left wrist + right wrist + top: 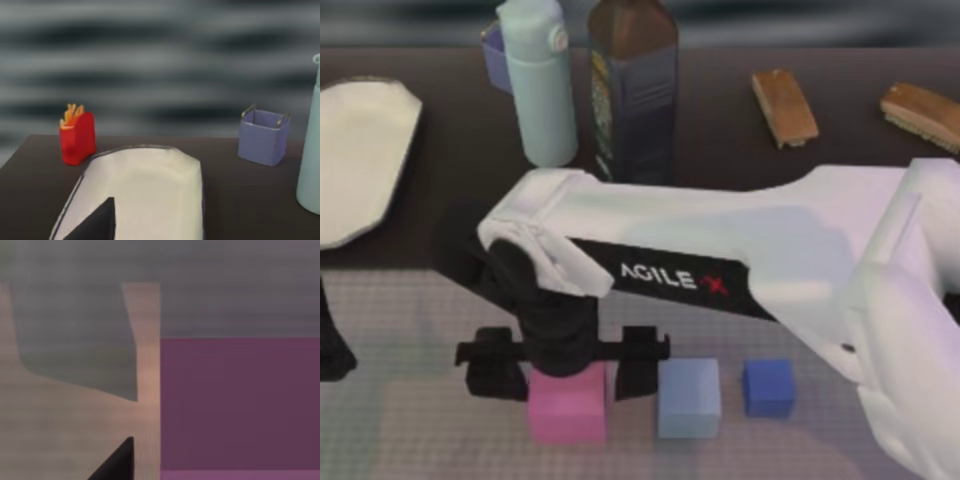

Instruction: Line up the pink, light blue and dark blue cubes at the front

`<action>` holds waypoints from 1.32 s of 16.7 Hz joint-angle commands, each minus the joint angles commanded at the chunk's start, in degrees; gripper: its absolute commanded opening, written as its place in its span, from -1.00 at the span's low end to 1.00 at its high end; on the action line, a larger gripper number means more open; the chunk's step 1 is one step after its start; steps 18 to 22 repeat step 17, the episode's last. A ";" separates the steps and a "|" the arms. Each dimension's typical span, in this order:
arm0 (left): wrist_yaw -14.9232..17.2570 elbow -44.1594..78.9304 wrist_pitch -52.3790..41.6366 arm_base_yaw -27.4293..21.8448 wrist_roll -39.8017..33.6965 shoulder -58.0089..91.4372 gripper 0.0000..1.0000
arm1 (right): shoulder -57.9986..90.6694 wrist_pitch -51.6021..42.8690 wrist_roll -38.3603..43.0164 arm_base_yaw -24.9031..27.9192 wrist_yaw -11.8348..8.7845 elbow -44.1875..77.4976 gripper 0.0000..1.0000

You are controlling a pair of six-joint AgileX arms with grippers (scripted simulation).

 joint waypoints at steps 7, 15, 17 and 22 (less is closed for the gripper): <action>0.00 0.00 0.00 0.00 0.00 0.00 1.00 | -0.02 -0.01 0.00 -0.17 0.00 0.01 1.00; 0.00 0.00 0.00 0.00 0.00 0.00 1.00 | -1.85 -12.84 0.02 0.42 -0.07 10.62 1.00; 0.00 0.00 0.00 0.00 0.00 0.00 1.00 | -2.31 -14.22 -0.03 0.40 -0.03 11.94 1.00; 0.00 0.00 0.00 0.00 0.00 0.00 1.00 | -2.31 -14.22 -0.03 0.40 -0.03 11.94 1.00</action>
